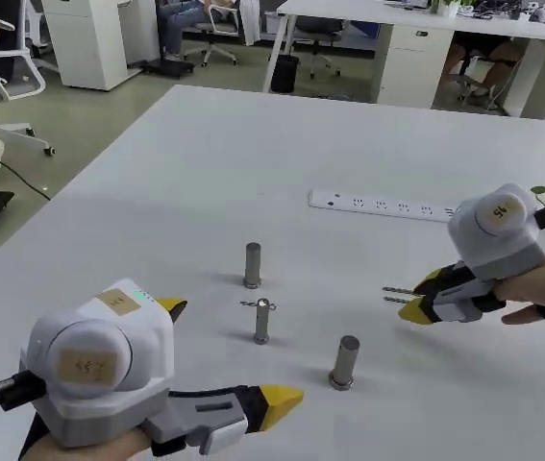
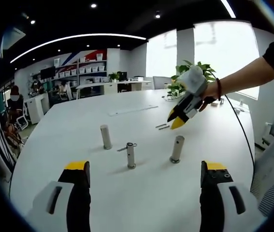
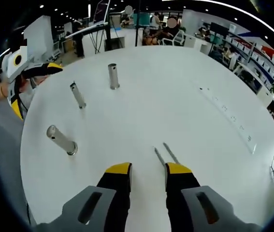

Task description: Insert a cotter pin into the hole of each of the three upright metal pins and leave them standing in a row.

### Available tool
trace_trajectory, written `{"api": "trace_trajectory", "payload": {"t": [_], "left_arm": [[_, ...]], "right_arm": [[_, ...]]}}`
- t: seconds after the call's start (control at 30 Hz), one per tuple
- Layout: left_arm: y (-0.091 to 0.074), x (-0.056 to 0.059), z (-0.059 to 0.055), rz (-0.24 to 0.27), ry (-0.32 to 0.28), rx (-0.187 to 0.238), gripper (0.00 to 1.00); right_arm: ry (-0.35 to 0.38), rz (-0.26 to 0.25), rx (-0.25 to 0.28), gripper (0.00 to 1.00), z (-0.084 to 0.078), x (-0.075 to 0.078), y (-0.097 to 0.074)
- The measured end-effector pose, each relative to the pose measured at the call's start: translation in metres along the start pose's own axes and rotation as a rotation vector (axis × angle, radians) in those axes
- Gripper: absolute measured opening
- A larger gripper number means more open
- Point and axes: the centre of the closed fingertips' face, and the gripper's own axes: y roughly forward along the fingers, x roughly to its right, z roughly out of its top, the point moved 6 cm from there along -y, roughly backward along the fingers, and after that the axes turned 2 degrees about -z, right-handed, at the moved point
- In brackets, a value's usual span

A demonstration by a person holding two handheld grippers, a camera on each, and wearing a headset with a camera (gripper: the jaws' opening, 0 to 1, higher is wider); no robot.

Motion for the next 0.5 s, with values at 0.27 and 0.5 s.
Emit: {"api": "trace_trajectory", "payload": {"t": [0.27,0.5], "left_arm": [[0.0,-0.001,-0.001,-0.001,-0.004,-0.006,0.93],[0.002,0.001,0.0,-0.017,0.004,0.002,0.93]], "right_arm": [[-0.003,-0.008,-0.049,0.18,-0.006,0.014,0.011],[0.038,-0.013,-0.062,0.14,-0.009,0.027,0.018]]}}
